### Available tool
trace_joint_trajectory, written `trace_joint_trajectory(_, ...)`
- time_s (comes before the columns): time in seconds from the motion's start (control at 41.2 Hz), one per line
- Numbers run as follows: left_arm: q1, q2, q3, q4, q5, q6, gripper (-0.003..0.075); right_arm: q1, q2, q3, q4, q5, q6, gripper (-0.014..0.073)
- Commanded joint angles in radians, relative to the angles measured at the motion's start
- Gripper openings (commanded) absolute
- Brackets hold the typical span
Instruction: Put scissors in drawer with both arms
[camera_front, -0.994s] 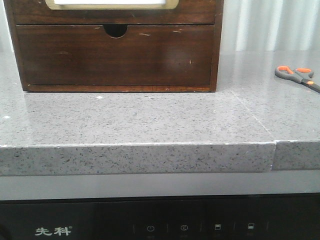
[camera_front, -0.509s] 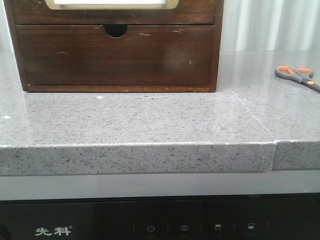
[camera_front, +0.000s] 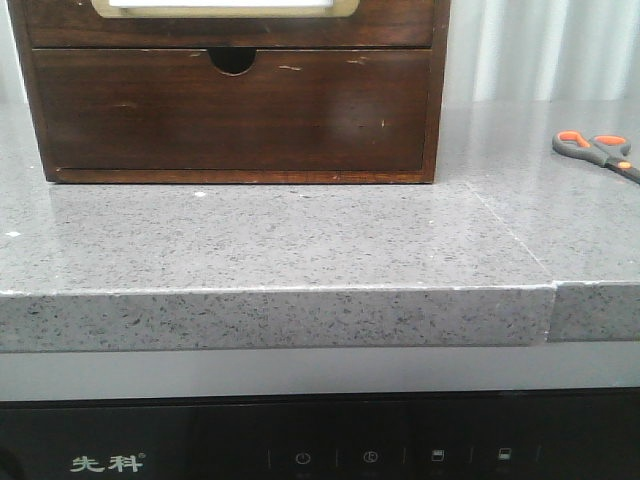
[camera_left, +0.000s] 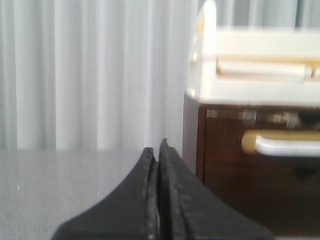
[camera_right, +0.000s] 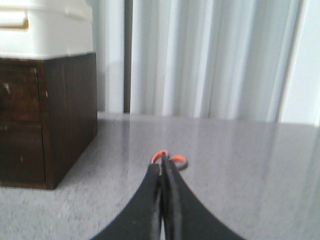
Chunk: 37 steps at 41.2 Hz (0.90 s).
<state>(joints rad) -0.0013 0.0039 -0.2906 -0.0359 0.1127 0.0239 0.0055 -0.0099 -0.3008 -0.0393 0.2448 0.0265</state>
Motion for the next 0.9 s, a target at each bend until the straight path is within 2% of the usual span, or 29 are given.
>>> trace_joint_trajectory(0.0, -0.001, 0.059, -0.143, 0.001, 0.028, -0.003, -0.002, -0.004, 0.05, -0.124, -0.025, 0.015, -0.002, -0.0067)
trace_joint_trajectory(0.194, -0.001, 0.205, -0.367, 0.001, 0.187, -0.003, -0.002, -0.004, 0.201, -0.299, -0.025, 0.176, -0.002, -0.0067)
trace_joint_trajectory(0.34, -0.001, 0.302, -0.455, 0.001, 0.306, -0.003, -0.002, -0.004, 0.318, -0.372, -0.025, 0.253, -0.002, -0.0067)
trace_joint_trajectory(0.679, -0.001, 0.435, -0.446, -0.002, 0.501, -0.003, -0.002, -0.004, 0.512, -0.376, -0.027, 0.364, -0.002, -0.0067)
trace_joint_trajectory(0.873, -0.001, 0.458, -0.415, -0.029, 0.506, -0.003, -0.002, -0.004, 0.584, -0.375, -0.029, 0.379, -0.002, -0.0067)
